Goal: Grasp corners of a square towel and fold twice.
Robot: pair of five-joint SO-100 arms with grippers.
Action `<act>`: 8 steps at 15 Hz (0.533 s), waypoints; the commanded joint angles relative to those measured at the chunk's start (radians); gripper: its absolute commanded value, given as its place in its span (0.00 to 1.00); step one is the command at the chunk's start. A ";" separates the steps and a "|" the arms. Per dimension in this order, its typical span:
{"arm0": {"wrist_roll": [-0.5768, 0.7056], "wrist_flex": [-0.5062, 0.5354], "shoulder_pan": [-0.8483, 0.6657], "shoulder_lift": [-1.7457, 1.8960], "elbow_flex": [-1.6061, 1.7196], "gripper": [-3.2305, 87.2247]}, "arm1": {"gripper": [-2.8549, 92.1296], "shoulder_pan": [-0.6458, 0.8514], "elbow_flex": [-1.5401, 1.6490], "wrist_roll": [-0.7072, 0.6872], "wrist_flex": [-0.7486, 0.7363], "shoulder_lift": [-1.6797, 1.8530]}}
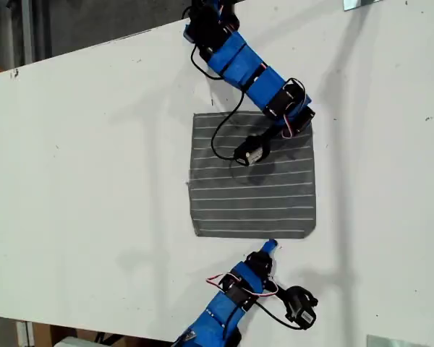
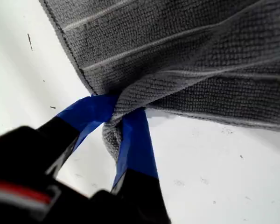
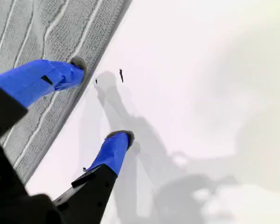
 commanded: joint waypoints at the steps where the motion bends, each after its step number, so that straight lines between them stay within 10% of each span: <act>1: 0.035 -0.015 0.006 -0.020 -0.094 0.33 | 0.03 0.046 -0.031 -0.037 0.002 0.003; 8: 0.081 0.098 0.060 -0.337 -0.522 0.34 | 0.03 0.066 -0.034 -0.074 -0.014 -0.008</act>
